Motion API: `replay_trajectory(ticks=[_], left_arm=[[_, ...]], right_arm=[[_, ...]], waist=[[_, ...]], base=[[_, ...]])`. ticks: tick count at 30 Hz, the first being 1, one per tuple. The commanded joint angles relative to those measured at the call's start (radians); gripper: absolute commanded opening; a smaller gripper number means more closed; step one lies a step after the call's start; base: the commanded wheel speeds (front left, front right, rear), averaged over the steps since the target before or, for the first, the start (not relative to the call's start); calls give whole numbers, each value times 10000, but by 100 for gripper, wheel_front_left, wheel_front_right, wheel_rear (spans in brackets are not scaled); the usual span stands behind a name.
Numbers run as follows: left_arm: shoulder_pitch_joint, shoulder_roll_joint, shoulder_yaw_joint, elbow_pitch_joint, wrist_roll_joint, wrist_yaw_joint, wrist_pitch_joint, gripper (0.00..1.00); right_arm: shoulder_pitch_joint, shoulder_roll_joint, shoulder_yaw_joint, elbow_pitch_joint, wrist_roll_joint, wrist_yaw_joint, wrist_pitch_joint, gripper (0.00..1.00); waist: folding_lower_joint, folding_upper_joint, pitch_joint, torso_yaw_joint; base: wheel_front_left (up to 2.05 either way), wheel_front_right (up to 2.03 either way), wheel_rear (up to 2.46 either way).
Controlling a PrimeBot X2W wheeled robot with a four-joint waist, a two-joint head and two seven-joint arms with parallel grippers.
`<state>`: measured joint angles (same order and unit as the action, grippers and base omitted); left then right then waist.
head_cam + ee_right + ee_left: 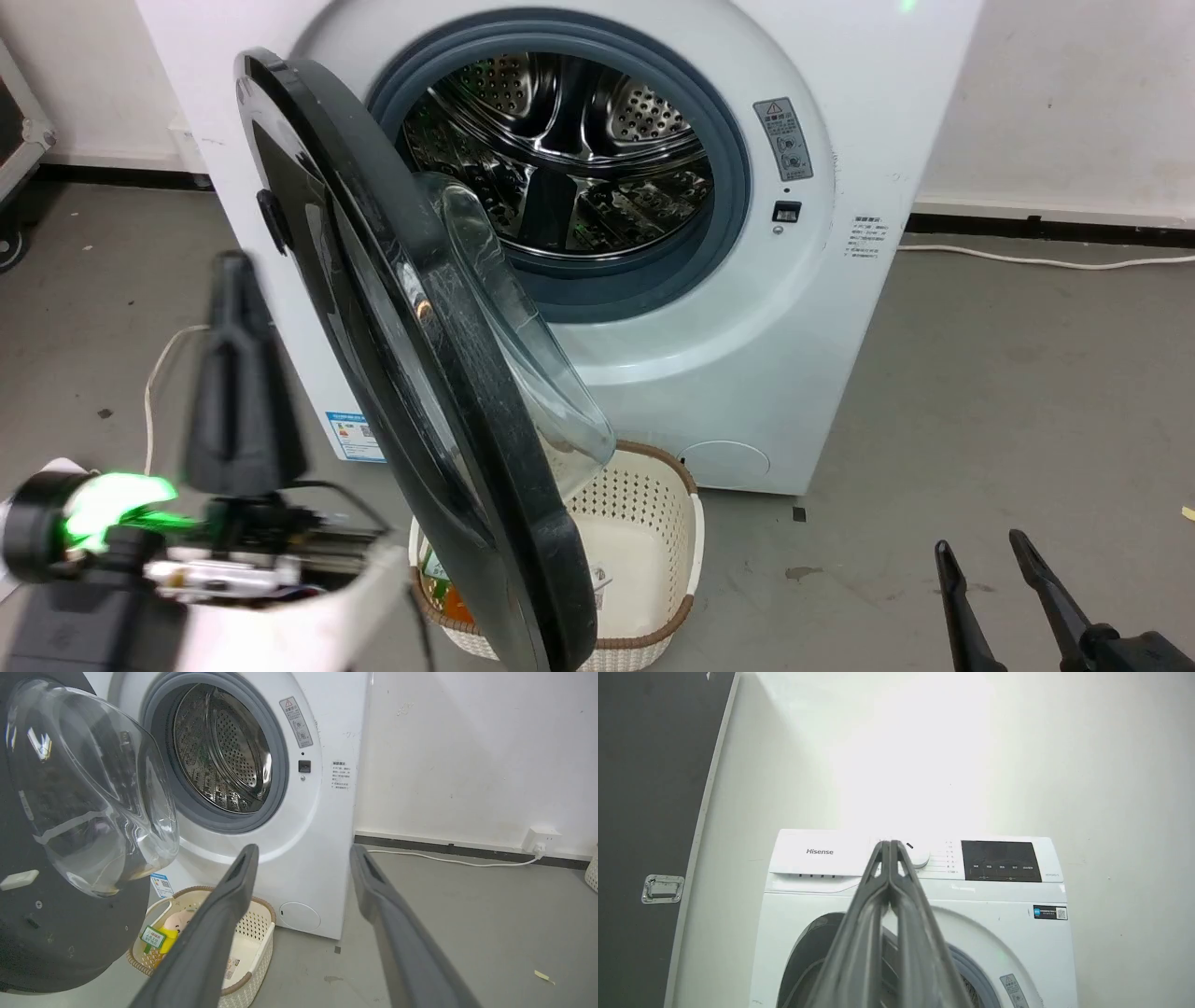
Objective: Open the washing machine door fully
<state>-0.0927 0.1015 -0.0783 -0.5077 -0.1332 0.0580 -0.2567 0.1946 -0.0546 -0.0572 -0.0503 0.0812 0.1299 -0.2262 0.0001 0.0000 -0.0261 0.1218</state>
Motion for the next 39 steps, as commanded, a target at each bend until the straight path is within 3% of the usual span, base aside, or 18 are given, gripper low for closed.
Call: replay_trajectory(ticks=[1,9,16,21,31,39], left_arm=[[-99,-49,-140,-71,80,-82,58,0],[22,-145,-1997,-285,154,-575,2047,0],[792,-166,-3607,649,-227,-997,4157,0],[1489,-15,-4108,1480,-360,-903,5512,0],[1633,-54,-3719,2551,-228,-254,5100,0],[1600,-11,-3811,3031,-293,-317,4861,0]], right_arm=[[-98,42,7,2,73,8,-12,100],[-130,43,57,180,178,8,-68,100],[-176,43,86,299,215,8,-100,100],[-200,43,104,369,223,8,-106,100],[-168,43,152,453,246,8,-109,100],[15,43,61,494,354,8,-128,100]], waist=[[-1,0,1,-7],[-1,0,31,36],[-1,0,65,131],[-1,0,74,206],[-1,0,65,390],[-1,0,-77,1304]], base=[[0,0,0],[0,0,0],[0,0,0],[0,0,0],[0,0,0],[0,0,0]])
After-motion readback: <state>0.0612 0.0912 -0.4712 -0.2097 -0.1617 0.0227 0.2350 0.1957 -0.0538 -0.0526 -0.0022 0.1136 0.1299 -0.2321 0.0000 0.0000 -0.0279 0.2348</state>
